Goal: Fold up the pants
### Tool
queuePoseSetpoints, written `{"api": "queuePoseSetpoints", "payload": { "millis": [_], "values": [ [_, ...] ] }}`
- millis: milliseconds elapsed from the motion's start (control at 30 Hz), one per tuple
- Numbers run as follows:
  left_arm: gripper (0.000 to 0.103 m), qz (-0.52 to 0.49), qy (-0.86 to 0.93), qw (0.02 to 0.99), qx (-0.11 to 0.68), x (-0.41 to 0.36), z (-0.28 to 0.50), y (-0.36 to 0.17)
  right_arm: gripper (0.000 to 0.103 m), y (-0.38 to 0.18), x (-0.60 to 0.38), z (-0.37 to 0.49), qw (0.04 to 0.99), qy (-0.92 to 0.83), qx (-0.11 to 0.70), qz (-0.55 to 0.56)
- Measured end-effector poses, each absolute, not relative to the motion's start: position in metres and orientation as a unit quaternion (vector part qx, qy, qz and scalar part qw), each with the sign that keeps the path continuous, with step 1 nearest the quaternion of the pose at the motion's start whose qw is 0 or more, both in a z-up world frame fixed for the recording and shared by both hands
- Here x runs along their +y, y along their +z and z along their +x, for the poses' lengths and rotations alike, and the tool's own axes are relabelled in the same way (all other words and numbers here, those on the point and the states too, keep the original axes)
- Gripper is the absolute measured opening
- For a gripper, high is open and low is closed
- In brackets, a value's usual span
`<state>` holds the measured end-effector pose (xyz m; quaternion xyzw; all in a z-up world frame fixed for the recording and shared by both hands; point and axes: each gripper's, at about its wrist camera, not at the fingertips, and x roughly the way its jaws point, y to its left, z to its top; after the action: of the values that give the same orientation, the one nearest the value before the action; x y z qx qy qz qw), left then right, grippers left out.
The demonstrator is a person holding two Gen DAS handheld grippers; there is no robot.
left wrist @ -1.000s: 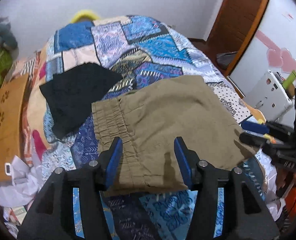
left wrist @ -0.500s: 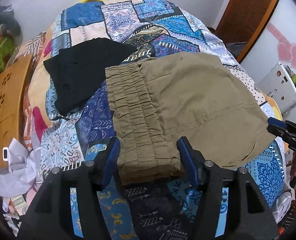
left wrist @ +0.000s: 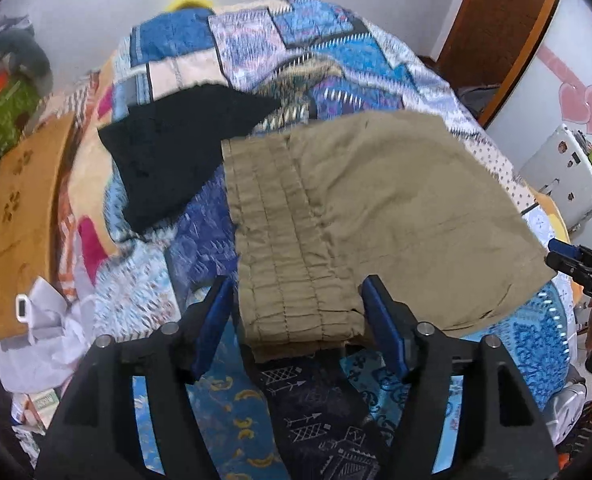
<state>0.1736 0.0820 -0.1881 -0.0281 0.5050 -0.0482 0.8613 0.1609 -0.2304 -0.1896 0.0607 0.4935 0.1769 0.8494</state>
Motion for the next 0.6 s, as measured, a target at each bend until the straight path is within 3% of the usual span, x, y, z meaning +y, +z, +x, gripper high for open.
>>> {"api": "queuePoseSetpoints", "payload": {
  "millis": [233,600],
  "values": [
    [0.073,-0.012,-0.008,0.880,0.474,0.096,0.203,-0.160,0.060,-0.161,-0.233,0.184,0.873,0.178,0.453,0.020],
    [0.074,-0.065,0.017,0.864,0.499,0.121,0.279,-0.180,0.061,-0.163,-0.235,0.273,0.880,0.189,0.435,0.032]
  ]
}}
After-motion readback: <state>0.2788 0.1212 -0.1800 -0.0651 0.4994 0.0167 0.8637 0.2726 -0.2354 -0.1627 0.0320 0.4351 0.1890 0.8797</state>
